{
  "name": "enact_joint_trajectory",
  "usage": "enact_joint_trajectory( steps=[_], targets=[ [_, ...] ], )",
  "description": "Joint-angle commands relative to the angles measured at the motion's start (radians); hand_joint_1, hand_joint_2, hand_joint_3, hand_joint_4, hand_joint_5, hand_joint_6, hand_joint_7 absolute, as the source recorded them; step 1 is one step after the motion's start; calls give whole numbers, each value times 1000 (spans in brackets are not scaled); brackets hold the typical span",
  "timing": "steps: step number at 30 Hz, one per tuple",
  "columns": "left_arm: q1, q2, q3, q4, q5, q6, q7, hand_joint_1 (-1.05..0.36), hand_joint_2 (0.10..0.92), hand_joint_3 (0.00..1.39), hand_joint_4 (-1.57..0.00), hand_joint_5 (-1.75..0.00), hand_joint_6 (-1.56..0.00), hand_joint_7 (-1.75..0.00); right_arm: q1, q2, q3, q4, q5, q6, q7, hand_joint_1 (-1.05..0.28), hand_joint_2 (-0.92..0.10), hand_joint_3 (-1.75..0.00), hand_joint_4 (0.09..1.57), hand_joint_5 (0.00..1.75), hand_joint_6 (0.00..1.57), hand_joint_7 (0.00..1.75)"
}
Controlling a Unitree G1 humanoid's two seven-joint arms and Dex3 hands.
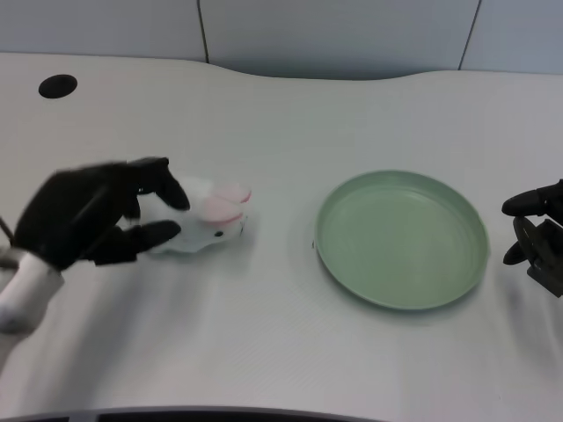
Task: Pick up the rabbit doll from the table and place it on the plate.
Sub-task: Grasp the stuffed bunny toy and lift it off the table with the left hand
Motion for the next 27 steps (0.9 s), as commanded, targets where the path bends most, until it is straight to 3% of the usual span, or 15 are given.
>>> enact_joint_trajectory(
  steps=[1,2,3,5,8,12,15,18,20,27],
  targets=[
    [-81,66,-59,-8,107,29,46,-593,921,320,-555,-684,-646,-184,11,-4,3,-8,-14,-3,-15,-266,-921,-552,404,1680,364,1344],
    [-102,74,-74,-3,119,40,35,-632,921,248,-474,-439,-544,-79,11,-3,4,-9,-15,-6,-17,-265,-921,-551,412,1688,365,1344],
    [-134,83,-96,6,140,60,16,-657,921,218,-427,-315,-482,-41,10,-1,2,-2,-13,-16,-12,-265,-921,-550,415,1691,365,1344],
    [-186,90,-136,24,170,101,-15,-731,921,152,-270,-134,-326,-9,9,1,0,1,-7,-14,-8,-271,-921,-548,416,1694,366,1344],
    [-268,78,-191,90,190,138,-43,-797,907,63,-129,-32,-213,-1,14,1,-1,-13,-2,2,-5,-268,-921,-554,395,1696,362,1343],
    [-340,75,-250,141,194,170,-103,-847,920,61,-33,-2,-129,0,29,1,5,-59,-14,48,-22,-274,-921,-553,368,1695,353,1337],
    [-410,48,-293,210,186,194,-174,-888,921,66,-5,1,-73,0,29,1,0,-57,-2,51,-11,-261,-921,-555,365,1698,349,1334],
    [-465,15,-326,289,164,211,-250,-929,921,74,0,1,-13,1,33,7,-9,-54,21,41,10,-262,-921,-554,382,1718,354,1340],
    [-511,-22,-333,363,124,245,-351,-944,921,73,1,1,-3,1,37,7,-10,-53,20,31,8,-268,-921,-547,388,1725,360,1344],
    [-677,-116,-400,620,112,339,-517,-1020,921,73,1,1,1,1,73,9,-4,-115,4,41,-9,-238,-921,-545,378,1699,359,1345]
  ],
)
